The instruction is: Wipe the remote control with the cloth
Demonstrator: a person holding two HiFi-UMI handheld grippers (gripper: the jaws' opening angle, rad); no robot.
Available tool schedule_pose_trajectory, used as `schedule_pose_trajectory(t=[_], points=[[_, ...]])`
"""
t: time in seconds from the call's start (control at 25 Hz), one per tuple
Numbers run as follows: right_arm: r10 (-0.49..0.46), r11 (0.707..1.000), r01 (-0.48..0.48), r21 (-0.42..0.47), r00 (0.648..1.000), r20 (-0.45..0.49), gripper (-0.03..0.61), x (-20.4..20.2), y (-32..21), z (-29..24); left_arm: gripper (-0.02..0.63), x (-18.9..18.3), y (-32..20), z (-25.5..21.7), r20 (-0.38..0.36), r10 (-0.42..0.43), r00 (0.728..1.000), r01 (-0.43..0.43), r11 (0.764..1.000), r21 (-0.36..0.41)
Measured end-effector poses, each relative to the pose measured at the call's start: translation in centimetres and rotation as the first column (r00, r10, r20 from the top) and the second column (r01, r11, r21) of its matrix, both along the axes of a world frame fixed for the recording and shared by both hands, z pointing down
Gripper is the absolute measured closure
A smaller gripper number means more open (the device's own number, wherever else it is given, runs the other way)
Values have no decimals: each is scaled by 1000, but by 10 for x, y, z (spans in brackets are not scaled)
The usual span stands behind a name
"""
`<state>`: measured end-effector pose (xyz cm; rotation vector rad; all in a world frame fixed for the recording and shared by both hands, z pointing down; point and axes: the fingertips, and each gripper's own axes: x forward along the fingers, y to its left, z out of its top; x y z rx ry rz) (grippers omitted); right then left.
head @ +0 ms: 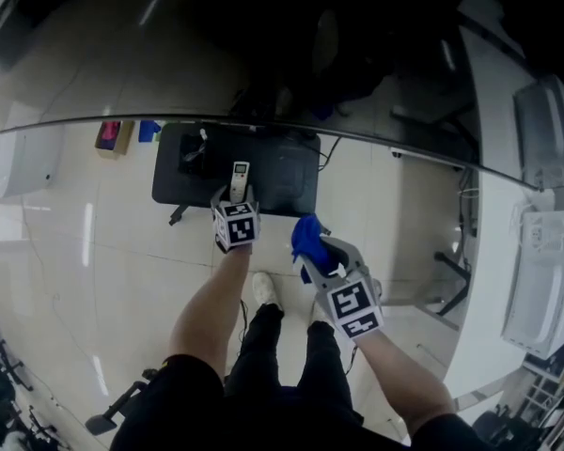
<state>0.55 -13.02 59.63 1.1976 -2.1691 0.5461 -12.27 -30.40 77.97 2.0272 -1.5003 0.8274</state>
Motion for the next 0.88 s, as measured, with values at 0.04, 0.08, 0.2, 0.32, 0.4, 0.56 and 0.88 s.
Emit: schedule_pose_trajectory(t=[0.04,0.08,0.2,0.32,0.4,0.56,0.88], points=[[6,1000,-6,0,1000,-5,437,0,-5,2,410,0,0,1,3,3,1000,-3,1000,0],[11,1000,-11,1,1000,-11,437,0,-10,5,409,0,0,2,1,6,1000,-6,1000,0],[19,1000,-19,-1,999,-35,437,2,-24,15,408,1,1,2,-15,8,1000,-8,1000,1],[11,1000,-11,-3,997,-73,437,4,-40,30,398,5,4,0,-36,23,999,-23,1000,8],[-2,1000,1,-9,994,-106,437,3,-53,44,382,7,5,-3,-39,42,998,-41,999,12],[-28,999,23,-30,984,-177,436,1,-84,79,377,8,10,-18,-47,63,997,-61,998,34],[-87,995,67,-75,947,-309,436,-10,-142,149,377,-6,51,-58,-92,95,991,-88,994,71]])
